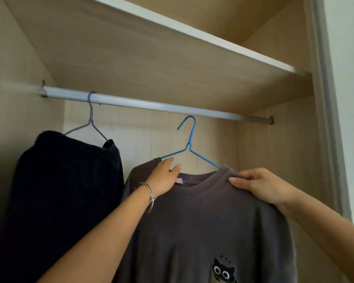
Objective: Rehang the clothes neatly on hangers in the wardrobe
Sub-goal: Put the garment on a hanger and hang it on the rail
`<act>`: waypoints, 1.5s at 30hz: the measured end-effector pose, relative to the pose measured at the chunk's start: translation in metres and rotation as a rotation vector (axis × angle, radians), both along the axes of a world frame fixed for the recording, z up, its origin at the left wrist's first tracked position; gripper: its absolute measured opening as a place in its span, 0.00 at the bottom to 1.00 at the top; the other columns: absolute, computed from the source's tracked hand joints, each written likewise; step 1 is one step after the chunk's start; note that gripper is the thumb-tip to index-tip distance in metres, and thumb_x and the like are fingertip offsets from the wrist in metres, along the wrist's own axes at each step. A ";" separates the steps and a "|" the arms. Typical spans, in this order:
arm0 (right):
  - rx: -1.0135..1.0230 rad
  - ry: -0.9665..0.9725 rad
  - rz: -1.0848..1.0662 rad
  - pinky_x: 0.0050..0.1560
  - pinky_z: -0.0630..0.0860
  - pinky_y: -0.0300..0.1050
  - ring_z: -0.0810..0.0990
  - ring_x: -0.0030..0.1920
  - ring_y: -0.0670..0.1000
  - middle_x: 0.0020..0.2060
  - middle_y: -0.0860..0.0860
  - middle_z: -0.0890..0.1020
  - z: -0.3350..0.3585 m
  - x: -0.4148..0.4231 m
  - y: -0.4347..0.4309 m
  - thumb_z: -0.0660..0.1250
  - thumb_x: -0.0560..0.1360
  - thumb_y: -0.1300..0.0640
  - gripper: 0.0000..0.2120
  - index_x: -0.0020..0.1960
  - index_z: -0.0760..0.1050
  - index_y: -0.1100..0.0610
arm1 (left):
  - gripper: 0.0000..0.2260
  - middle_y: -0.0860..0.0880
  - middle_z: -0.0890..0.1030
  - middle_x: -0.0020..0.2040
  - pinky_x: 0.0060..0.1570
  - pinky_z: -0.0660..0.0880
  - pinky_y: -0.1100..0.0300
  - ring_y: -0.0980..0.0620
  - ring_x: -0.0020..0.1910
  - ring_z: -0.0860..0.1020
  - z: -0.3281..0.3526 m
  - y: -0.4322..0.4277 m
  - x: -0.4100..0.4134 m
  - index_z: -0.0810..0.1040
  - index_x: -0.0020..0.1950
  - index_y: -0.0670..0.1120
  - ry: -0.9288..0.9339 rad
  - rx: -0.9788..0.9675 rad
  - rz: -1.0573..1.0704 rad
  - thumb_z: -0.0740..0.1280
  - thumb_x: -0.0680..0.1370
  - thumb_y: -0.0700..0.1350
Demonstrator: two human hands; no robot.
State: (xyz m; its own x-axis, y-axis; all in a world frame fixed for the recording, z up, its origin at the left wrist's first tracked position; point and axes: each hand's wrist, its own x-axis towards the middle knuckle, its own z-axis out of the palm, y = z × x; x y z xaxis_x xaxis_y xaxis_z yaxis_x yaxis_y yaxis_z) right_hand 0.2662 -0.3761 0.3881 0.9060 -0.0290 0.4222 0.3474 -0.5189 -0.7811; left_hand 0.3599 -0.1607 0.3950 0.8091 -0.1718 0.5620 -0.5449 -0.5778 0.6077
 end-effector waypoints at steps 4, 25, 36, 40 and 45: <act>0.090 -0.073 -0.072 0.49 0.78 0.50 0.79 0.41 0.55 0.48 0.64 0.83 0.046 0.029 0.016 0.65 0.76 0.59 0.11 0.49 0.81 0.67 | 0.12 0.50 0.77 0.52 0.61 0.68 0.55 0.50 0.57 0.74 0.034 -0.014 0.002 0.76 0.51 0.48 -0.001 -0.127 -0.137 0.54 0.80 0.50; -0.061 -0.129 -0.220 0.42 0.73 0.44 0.79 0.45 0.56 0.50 0.61 0.81 0.108 0.165 -0.087 0.64 0.76 0.57 0.17 0.57 0.75 0.70 | 0.15 0.48 0.75 0.64 0.52 0.65 0.59 0.52 0.60 0.72 0.095 -0.196 0.115 0.71 0.66 0.48 0.180 -0.392 -0.297 0.61 0.79 0.43; -0.246 -0.192 -0.318 0.44 0.72 0.42 0.80 0.52 0.57 0.46 0.57 0.83 0.063 0.177 -0.160 0.65 0.73 0.55 0.09 0.44 0.81 0.58 | 0.17 0.50 0.75 0.39 0.19 0.66 0.74 0.56 0.35 0.72 0.062 -0.253 0.132 0.70 0.67 0.43 0.118 -0.362 -0.245 0.62 0.78 0.40; -0.163 -0.266 -0.328 0.49 0.76 0.46 0.81 0.50 0.56 0.46 0.57 0.84 0.039 0.168 -0.169 0.65 0.73 0.56 0.09 0.46 0.82 0.60 | 0.21 0.45 0.73 0.67 0.49 0.70 0.64 0.49 0.64 0.72 0.048 -0.256 0.120 0.64 0.72 0.46 0.102 -0.219 -0.257 0.61 0.79 0.40; 0.211 -0.306 -0.322 0.48 0.76 0.46 0.81 0.47 0.52 0.43 0.52 0.82 -0.008 0.154 -0.169 0.67 0.74 0.55 0.09 0.51 0.80 0.59 | 0.22 0.46 0.67 0.72 0.66 0.64 0.63 0.50 0.70 0.67 0.011 -0.240 0.109 0.64 0.72 0.45 0.008 0.012 -0.217 0.62 0.78 0.40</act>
State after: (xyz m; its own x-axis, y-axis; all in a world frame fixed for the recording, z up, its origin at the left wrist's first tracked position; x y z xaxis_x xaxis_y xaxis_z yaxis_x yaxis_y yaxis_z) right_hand 0.4197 -0.5449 0.3797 0.6723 -0.4011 0.6222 0.4253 -0.4787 -0.7681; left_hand 0.4691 -0.4011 0.4058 0.7570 -0.3488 0.5525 -0.6522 -0.4546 0.6067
